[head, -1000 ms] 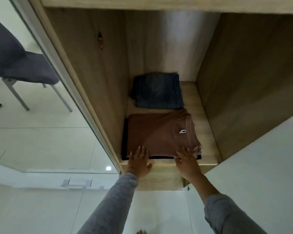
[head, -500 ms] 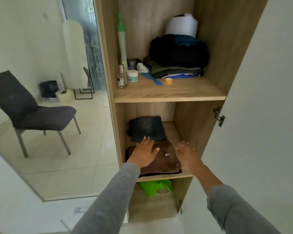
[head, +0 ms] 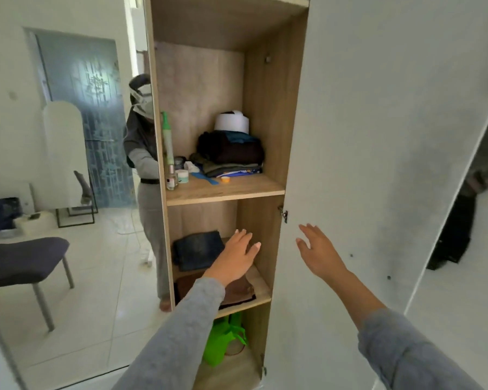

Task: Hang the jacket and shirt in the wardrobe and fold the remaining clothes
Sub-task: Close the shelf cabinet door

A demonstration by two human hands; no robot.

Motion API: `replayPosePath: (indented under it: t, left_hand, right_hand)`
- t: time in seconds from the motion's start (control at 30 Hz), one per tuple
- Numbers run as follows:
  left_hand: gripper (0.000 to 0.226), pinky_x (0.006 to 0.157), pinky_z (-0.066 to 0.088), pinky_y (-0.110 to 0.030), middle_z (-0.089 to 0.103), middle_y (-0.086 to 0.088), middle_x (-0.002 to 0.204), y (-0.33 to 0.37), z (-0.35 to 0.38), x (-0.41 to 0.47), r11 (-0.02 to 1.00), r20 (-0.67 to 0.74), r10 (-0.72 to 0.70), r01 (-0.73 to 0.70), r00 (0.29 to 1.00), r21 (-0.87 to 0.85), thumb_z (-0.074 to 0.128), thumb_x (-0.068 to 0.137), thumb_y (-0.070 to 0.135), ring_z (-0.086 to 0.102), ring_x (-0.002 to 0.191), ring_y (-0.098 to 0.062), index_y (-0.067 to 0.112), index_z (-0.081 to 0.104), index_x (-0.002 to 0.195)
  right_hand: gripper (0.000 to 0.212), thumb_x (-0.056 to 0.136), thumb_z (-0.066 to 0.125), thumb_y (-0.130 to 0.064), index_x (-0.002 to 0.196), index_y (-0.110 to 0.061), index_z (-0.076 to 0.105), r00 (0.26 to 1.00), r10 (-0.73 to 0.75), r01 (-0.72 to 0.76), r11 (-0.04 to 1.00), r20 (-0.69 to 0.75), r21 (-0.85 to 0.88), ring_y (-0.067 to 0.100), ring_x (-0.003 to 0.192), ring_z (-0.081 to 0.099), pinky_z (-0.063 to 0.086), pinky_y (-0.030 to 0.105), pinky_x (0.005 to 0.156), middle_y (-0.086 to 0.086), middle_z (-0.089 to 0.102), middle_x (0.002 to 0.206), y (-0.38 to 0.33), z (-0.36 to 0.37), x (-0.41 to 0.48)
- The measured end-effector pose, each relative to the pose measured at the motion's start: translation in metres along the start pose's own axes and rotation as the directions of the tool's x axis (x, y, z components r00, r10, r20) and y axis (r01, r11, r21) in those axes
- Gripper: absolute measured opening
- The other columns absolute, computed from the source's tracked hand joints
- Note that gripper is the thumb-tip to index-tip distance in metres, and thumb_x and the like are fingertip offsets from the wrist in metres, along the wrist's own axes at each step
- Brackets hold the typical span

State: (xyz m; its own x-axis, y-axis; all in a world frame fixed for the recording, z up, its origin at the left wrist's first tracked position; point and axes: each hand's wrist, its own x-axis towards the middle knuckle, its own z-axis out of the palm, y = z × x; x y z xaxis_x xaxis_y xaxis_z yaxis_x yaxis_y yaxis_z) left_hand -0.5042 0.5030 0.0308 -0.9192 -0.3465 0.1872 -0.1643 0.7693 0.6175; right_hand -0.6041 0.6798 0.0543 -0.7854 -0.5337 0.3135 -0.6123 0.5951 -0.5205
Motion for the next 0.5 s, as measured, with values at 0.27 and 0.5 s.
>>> replayPosePath:
  t: [0.27, 0.5]
  left_hand:
    - [0.055, 0.119, 0.006, -0.032, 0.014, 0.005, 0.157, 0.179, 0.016, 0.024, 0.924, -0.095, 0.345, -0.355, 0.934, -0.139, 0.031, 0.100, 0.042, 0.005, 0.146, -0.011, 0.017, 0.024, 0.149]
    - [0.048, 0.118, 0.006, -0.028, 0.021, 0.003, 0.156, 0.309, 0.038, 0.048, 0.771, -0.267, 0.607, -0.636, 0.749, -0.032, 0.034, 0.102, 0.034, 0.007, 0.145, -0.008, 0.014, 0.031, 0.145]
  right_hand:
    - [0.049, 0.099, 0.041, -0.022, 0.147, -0.016, 0.029, 0.956, -0.125, 0.113, 0.992, -0.264, -0.062, 0.014, 0.145, 0.012, 0.009, 0.021, 0.112, 0.001, 0.024, 0.155, 0.042, -0.113, -0.036]
    - [0.031, 0.096, 0.044, -0.011, 0.127, -0.012, 0.050, 0.828, -0.227, 0.246, 0.969, -0.512, -0.032, 0.012, 0.123, 0.044, 0.028, 0.017, 0.101, 0.000, 0.051, 0.130, 0.110, -0.184, -0.054]
